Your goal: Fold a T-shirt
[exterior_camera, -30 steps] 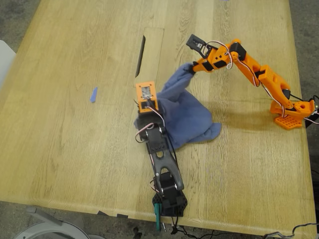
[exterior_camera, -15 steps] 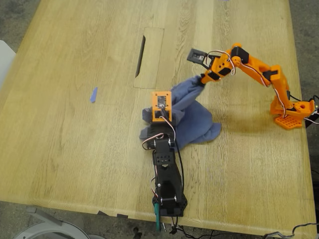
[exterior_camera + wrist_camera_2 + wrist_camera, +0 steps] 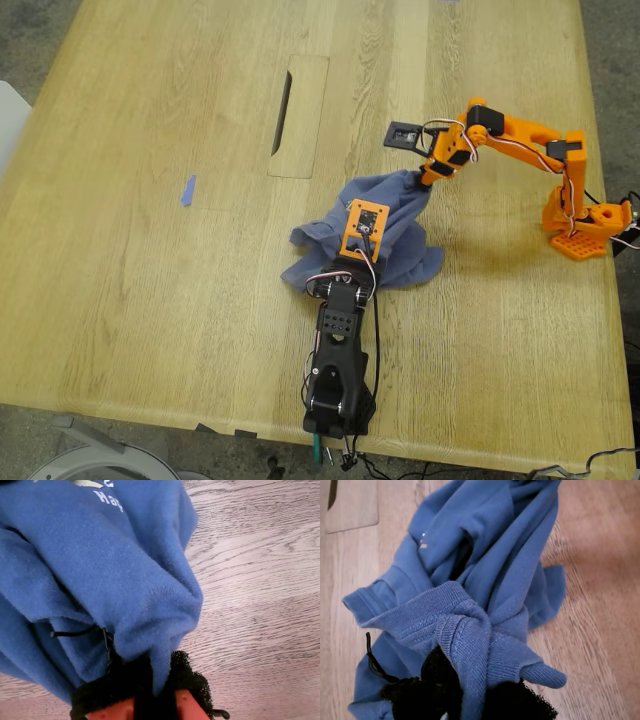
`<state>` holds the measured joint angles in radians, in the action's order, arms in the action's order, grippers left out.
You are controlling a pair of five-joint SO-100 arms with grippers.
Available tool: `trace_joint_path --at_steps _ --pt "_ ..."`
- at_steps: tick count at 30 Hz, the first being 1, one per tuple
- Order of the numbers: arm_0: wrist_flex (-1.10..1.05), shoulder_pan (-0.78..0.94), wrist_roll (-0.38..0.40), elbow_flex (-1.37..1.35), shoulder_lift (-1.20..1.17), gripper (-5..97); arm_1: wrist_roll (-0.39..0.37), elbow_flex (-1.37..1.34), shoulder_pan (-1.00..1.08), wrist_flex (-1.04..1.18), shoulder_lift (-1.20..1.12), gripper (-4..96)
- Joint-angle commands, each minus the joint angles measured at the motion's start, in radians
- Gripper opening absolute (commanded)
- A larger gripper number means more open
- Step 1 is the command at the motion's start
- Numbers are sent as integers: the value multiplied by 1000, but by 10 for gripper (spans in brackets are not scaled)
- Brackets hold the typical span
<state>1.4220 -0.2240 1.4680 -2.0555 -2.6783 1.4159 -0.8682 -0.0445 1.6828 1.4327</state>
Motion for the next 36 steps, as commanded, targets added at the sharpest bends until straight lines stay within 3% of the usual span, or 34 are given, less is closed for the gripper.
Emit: trace_joint_path --at_steps 1,12,25,36 --pt "-2 -54 8 -5 -43 0 -5 -61 -20 5 114 5" --pt "35 -242 11 -43 -52 0 -21 -555 -133 -94 414 5" --pt "43 -537 20 -178 -69 0 -28 -950 -258 -322 584 4" --pt "-34 -684 31 -278 -58 0 -49 -1267 -357 -494 726 3"
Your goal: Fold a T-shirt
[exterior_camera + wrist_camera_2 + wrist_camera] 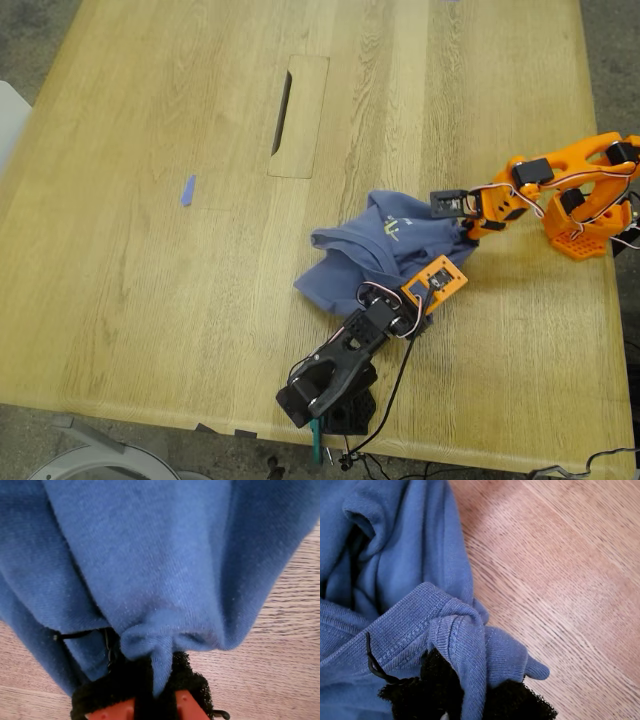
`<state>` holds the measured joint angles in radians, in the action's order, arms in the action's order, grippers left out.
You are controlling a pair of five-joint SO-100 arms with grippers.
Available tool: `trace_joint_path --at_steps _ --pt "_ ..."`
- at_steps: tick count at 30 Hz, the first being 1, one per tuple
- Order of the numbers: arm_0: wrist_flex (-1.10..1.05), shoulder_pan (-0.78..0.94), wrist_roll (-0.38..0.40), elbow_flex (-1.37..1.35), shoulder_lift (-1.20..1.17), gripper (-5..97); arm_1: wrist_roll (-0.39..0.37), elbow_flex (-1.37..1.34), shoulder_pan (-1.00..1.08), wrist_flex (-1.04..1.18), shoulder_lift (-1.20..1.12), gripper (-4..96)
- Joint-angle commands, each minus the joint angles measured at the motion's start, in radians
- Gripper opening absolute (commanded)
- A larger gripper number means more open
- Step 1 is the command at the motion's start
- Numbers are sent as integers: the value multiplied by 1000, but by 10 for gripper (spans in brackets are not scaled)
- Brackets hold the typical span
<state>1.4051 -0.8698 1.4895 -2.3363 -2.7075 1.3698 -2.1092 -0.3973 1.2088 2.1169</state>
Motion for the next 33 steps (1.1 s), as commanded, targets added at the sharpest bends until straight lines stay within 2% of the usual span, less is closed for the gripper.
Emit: trace_joint_path --at_steps 1,7,9,12,15,18,21,27,33 --pt "-29 -43 9 -8 -29 0 -2 -48 -9 -32 51 3" --pt "-71 -60 9 -55 -26 2 -26 -164 -52 -107 101 7" --pt "-72 -71 34 -67 -25 14 -35 -193 -63 -123 115 65" --pt "-81 -100 72 -81 -25 181 -48 -224 -71 -120 133 184" --pt "-95 -127 166 -91 -31 411 -61 -247 -80 -126 149 258" --pt "-115 -144 229 -95 -29 548 -71 -252 -89 -127 161 292" --pt "-121 -144 252 -103 -38 654 -72 -244 -84 -124 169 308" --pt "-101 -121 262 -86 -49 761 -58 -178 -52 -87 169 321" --pt "-17 -38 221 -5 -49 779 -51 -8 -26 54 147 321"
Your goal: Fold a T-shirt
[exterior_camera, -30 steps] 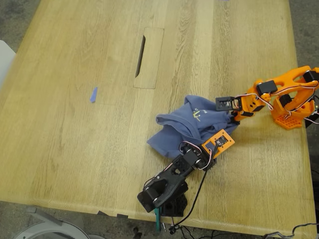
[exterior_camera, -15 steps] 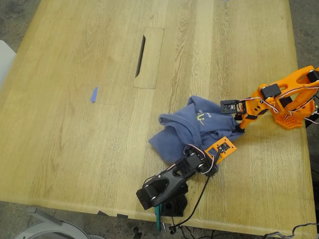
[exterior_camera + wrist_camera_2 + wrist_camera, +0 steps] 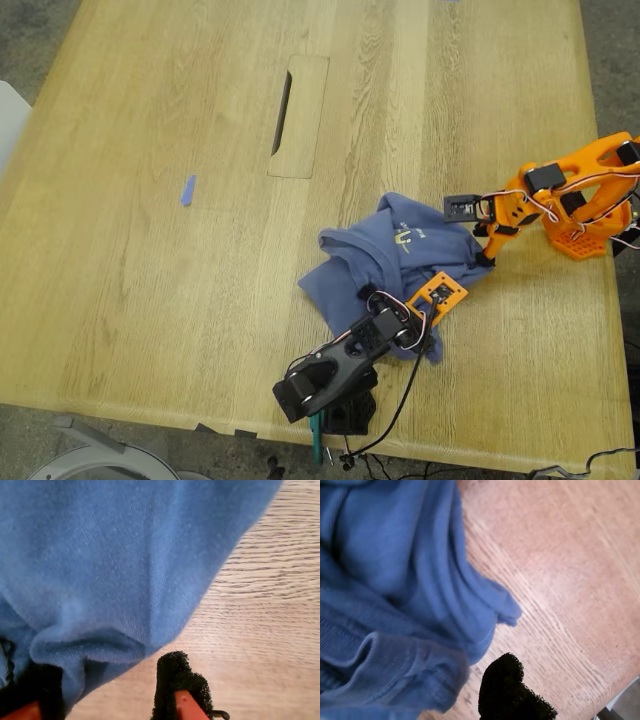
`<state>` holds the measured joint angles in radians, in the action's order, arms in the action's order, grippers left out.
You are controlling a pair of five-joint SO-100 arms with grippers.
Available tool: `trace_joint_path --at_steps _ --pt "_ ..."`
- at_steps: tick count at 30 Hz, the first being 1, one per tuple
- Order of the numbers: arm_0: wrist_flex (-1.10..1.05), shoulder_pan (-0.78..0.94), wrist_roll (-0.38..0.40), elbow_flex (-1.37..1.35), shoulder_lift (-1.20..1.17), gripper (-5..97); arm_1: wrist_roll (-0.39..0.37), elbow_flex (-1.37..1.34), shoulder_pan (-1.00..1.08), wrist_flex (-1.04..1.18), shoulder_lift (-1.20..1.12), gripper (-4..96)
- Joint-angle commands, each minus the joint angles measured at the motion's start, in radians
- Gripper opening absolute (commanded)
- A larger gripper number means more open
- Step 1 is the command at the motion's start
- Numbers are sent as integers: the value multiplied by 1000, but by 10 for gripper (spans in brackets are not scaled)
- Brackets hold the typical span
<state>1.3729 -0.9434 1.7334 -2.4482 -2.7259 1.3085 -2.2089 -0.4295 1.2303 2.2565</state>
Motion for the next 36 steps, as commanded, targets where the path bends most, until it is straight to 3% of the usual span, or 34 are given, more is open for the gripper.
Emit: trace_joint_path --at_steps 1,8,18,24,28,31,32,34,36 --pt "15 55 -38 127 -26 779 12 129 11 51 -3 318" --pt "-61 163 -112 291 95 756 15 325 5 164 -87 312" --pt "-117 173 -109 307 110 755 -29 327 -132 141 -64 442" --pt "-212 213 -124 305 144 722 -18 373 -78 101 -100 384" --pt "-419 275 -155 279 236 626 17 491 -20 40 -222 354" --pt "-626 322 -163 245 304 492 32 549 -15 -58 -314 262" --pt "-661 342 -156 244 325 439 35 560 -15 -87 -339 235" --pt "-684 382 -135 241 347 302 35 561 -17 -144 -371 56" --pt "-724 425 -129 216 348 149 40 557 -17 -189 -394 32"
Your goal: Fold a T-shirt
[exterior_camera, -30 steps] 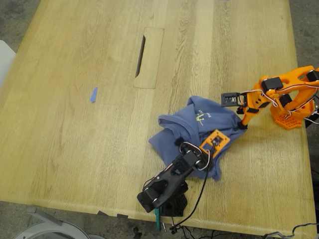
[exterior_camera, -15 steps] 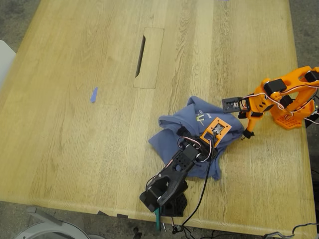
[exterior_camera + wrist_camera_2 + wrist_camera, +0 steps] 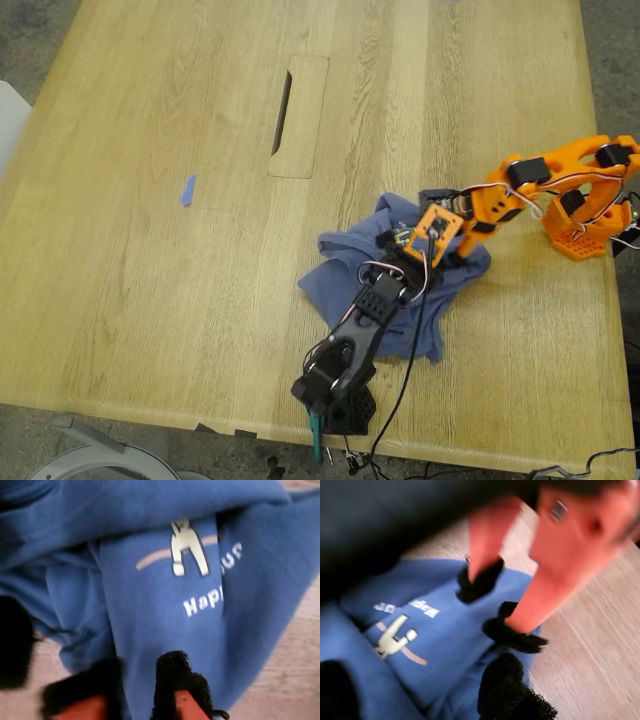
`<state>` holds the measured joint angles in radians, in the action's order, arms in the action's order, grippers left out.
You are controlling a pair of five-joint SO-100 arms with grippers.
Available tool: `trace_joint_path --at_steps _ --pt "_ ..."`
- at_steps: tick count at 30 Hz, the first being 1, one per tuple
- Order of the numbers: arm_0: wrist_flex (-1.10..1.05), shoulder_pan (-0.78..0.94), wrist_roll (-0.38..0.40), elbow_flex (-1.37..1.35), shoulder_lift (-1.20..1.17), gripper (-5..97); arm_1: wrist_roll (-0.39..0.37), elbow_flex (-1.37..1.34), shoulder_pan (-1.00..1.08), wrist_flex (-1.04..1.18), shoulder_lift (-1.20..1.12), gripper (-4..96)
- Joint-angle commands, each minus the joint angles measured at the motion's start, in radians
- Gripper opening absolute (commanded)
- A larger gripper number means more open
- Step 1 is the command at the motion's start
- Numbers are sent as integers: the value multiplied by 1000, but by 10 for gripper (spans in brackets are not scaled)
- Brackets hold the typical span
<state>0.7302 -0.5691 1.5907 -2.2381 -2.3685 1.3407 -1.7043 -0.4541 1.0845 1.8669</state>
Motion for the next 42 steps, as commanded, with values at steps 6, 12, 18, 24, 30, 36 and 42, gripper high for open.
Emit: trace_joint_path --at_steps 6,12,18,24,30,36,42 --pt "-133 135 37 -44 -14 0 20 35 41 -137 -55 3" --pt "-138 130 52 -152 -51 0 25 -17 72 -259 -101 3" --pt "-135 178 60 -304 -100 0 11 -192 37 -387 -83 3" --pt "-138 284 55 -410 -170 0 2 -413 17 -486 -8 3" --pt "-120 399 49 -525 -304 0 -5 -571 17 -531 81 3" --pt "-81 515 41 -624 -446 0 -15 -706 -8 -578 161 3" --pt "-83 627 40 -733 -572 0 -12 -828 -15 -623 227 3"
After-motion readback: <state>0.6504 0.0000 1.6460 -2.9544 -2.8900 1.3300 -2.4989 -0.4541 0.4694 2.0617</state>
